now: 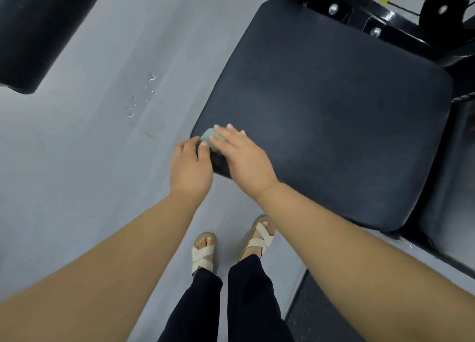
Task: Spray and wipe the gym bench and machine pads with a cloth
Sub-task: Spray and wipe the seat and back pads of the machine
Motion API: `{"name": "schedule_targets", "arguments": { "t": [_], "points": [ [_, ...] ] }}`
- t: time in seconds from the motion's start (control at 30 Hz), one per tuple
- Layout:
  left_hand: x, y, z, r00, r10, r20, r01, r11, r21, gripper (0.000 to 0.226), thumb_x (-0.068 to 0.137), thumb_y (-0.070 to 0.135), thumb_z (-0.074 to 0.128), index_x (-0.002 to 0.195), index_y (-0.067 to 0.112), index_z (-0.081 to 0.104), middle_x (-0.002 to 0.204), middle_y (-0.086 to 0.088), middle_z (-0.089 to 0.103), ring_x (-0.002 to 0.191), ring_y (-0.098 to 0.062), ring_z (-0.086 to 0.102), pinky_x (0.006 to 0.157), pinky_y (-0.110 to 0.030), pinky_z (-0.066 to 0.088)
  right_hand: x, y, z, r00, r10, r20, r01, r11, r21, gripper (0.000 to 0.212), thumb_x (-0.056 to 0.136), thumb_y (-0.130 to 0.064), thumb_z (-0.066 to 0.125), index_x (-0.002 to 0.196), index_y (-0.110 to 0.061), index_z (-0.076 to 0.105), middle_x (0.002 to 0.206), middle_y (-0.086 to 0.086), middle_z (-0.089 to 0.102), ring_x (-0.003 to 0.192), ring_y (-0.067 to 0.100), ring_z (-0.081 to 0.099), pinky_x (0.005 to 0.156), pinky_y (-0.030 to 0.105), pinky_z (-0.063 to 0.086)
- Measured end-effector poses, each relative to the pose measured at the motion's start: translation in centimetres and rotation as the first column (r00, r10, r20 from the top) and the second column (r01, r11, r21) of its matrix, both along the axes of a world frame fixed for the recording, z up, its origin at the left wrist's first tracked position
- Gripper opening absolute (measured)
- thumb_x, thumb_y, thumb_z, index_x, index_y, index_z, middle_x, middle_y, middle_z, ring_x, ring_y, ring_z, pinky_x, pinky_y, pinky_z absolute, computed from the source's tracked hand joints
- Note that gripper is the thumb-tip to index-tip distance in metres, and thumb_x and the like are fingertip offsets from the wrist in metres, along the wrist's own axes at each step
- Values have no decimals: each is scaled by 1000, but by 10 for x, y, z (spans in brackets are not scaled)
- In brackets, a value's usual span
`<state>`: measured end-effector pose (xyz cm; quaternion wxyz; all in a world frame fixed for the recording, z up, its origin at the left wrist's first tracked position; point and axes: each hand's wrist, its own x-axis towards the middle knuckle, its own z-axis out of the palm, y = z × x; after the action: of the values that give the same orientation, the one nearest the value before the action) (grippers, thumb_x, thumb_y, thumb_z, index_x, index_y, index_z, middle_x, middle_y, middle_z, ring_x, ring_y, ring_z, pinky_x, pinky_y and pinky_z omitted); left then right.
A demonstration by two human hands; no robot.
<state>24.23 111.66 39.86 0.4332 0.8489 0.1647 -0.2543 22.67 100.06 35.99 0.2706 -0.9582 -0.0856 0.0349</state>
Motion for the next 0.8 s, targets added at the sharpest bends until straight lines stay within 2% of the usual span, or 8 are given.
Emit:
{"name": "schedule_targets", "arguments": {
  "t": [0.1,0.2,0.33,0.43,0.5,0.57,0.67,0.8],
  "points": [
    [5,2,-2,999,32,-27,-33,998,-53,70,82,55,27,130,8,47,138,-11,44,128,-28,43,110,-42,33,51,-48,9,975,-200,91,206,977,-52,42,86,8,48,125,-2,58,136,18,50,127,41,45,107,48,31],
    [4,5,-5,996,42,-73,-47,996,-75,48,99,38,29,140,15,40,146,3,31,132,-13,35,105,-22,22,103,-85,15,938,-345,-29,339,931,-134,43,98,-2,37,140,-11,42,152,6,30,143,23,21,116,31,16],
    [6,11,-7,995,66,-68,-74,990,-119,40,101,32,29,134,16,46,141,4,36,123,-9,40,101,-22,24,135,-54,-1,878,-479,-2,464,852,-240,46,92,6,34,134,-11,44,147,2,35,141,18,23,113,31,22],
    [9,13,-7,995,103,-10,-104,979,-178,33,101,28,29,100,10,57,105,-9,58,88,-8,54,84,-25,40,119,3,-11,962,-273,-27,266,952,-153,48,89,6,35,129,-15,50,135,2,46,132,21,36,109,33,28],
    [11,9,-3,969,245,-31,-246,945,-217,30,101,27,28,112,20,55,103,7,56,92,0,50,83,-19,37,91,41,-8,986,7,-167,-22,996,-88,40,92,-6,40,126,-20,55,130,-2,51,123,20,44,103,31,32],
    [12,8,-4,880,458,-127,-474,831,-292,36,102,30,26,127,15,46,116,3,56,103,-7,51,90,-24,39,66,61,0,949,182,-258,-193,981,-19,32,93,-13,44,120,-17,61,127,-1,56,121,17,47,103,27,27],
    [10,6,-4,746,596,-299,-666,650,-365,37,101,40,26,122,16,44,111,3,57,112,-13,51,102,-33,38,64,45,17,982,11,-186,6,996,89,33,89,0,45,115,-10,64,125,6,59,122,24,49,104,28,27],
    [6,3,-5,789,523,-322,-613,706,-354,33,100,44,26,121,26,44,124,8,48,119,-10,44,104,-27,27,94,-23,14,953,-298,-64,291,952,-100,43,92,5,40,131,-7,52,143,9,44,139,26,30,115,36,13]
  ]
}}
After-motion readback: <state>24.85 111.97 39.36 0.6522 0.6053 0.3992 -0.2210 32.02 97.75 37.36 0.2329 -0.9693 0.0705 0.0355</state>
